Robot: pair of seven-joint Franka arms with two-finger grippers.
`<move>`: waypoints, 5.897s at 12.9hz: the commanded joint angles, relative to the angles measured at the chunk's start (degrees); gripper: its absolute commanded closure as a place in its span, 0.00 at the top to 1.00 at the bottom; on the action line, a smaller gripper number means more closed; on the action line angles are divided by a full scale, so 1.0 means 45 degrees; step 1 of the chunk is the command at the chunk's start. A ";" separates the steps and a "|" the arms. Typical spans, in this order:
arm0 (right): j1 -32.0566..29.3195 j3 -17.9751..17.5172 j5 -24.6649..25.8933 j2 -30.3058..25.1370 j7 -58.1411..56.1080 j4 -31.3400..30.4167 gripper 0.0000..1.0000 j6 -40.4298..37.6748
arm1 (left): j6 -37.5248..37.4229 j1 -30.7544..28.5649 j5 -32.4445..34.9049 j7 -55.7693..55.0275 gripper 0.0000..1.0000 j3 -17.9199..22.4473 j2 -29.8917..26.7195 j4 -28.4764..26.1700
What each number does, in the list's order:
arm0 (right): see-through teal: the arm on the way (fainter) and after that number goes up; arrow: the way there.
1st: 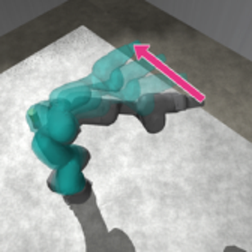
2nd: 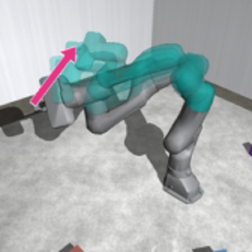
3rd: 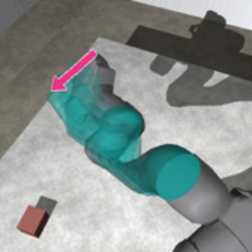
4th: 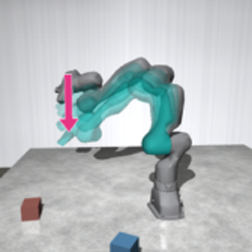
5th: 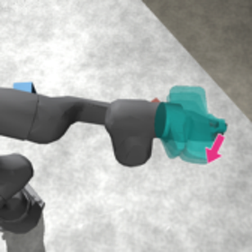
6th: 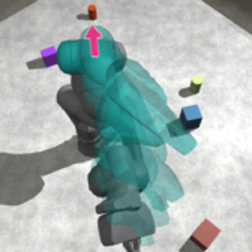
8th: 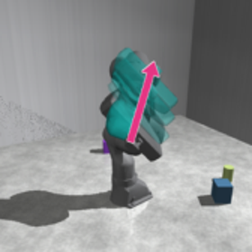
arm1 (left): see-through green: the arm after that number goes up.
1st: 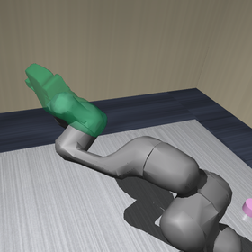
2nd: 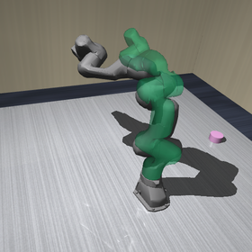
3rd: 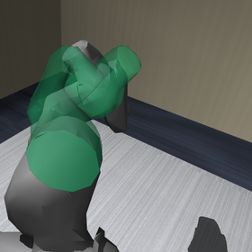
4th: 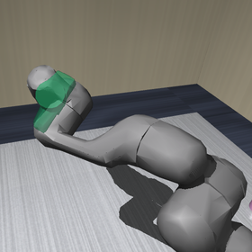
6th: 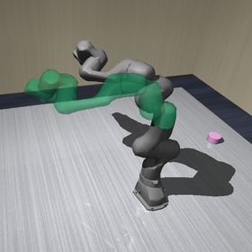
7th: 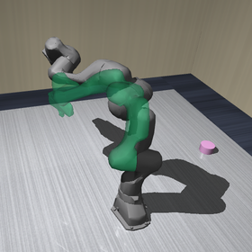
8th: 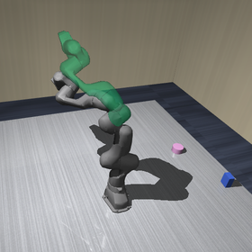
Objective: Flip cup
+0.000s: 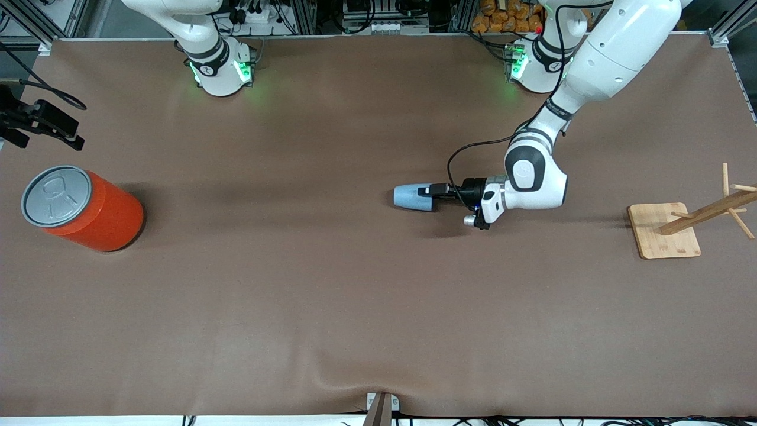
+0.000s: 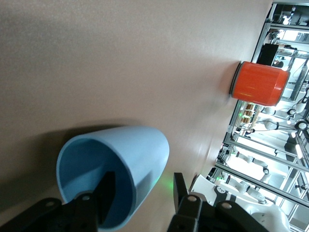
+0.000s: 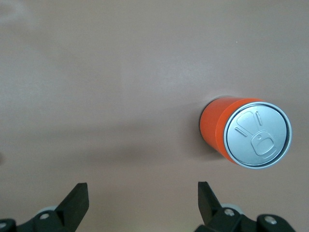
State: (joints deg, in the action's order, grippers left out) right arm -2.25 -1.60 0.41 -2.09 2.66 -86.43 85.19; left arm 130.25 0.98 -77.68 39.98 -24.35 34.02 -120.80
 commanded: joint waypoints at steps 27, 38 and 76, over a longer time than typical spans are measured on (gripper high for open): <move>-0.0262 -0.0074 0.0007 -0.0218 -0.0630 -0.0129 1.00 -0.0358 | 0.0293 -0.3676 1.7667 -1.0070 0.00 0.0295 -0.4163 0.0633; -0.0224 -0.0074 -0.0032 -0.0218 -0.0630 -0.0148 1.00 -0.0377 | 0.0997 -0.3520 1.9685 -1.1853 0.35 0.0217 -0.3361 0.0105; -0.0282 -0.0055 -0.0072 -0.0179 -0.0649 -0.0148 1.00 -0.0514 | -0.9492 -0.0101 1.6973 -1.0193 1.00 0.4864 -0.8575 0.6884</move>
State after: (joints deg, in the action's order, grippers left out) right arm -2.32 -1.18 0.39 -2.09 0.58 -86.57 83.20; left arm 87.70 0.03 1.26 -6.63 -4.09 -2.19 -87.37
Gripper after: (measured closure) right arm 0.000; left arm 0.000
